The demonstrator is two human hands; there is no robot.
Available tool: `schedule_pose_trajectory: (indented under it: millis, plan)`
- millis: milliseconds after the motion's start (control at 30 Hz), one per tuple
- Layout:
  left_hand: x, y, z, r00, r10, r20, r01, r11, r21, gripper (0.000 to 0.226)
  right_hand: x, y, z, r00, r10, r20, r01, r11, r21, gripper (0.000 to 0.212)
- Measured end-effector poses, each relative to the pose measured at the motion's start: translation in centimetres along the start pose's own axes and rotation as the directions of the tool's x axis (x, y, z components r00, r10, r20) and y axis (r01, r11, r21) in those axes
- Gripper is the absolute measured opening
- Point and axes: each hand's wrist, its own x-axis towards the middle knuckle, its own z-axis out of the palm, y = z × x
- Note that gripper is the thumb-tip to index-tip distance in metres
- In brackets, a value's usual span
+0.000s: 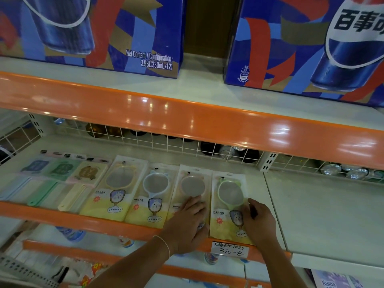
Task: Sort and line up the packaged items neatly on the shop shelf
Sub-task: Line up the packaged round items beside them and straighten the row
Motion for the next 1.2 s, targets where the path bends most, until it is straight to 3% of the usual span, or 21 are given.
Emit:
schedule_pose_trajectory:
  millis: [267, 533, 1000, 1200]
  plan:
    - [-0.14, 0.39, 0.14, 0.996, 0.001, -0.084, 0.010, 0.992, 0.123, 0.053, -0.11, -0.34, -0.14, 1.000, 0.017, -0.003, -0.017, 1.000, 0.019, 0.013]
    - [-0.03, 0.47, 0.18, 0.995, -0.032, -0.093, 0.050, 0.979, 0.200, 0.055, -0.24, -0.45, -0.14, 1.000, 0.017, 0.002, -0.017, 1.000, 0.017, 0.016]
    - [-0.18, 0.54, 0.16, 0.997, 0.004, -0.077, 0.013, 0.977, 0.212, 0.048, -0.34, -0.60, -0.16, 1.000, 0.013, 0.028, -0.012, 1.000, -0.024, 0.023]
    - [-0.12, 0.41, 0.21, 0.997, 0.004, -0.071, 0.011, 0.977, 0.214, 0.050, -0.54, -0.72, -0.13, 0.998, 0.051, -0.033, -0.051, 0.999, 0.000, 0.026]
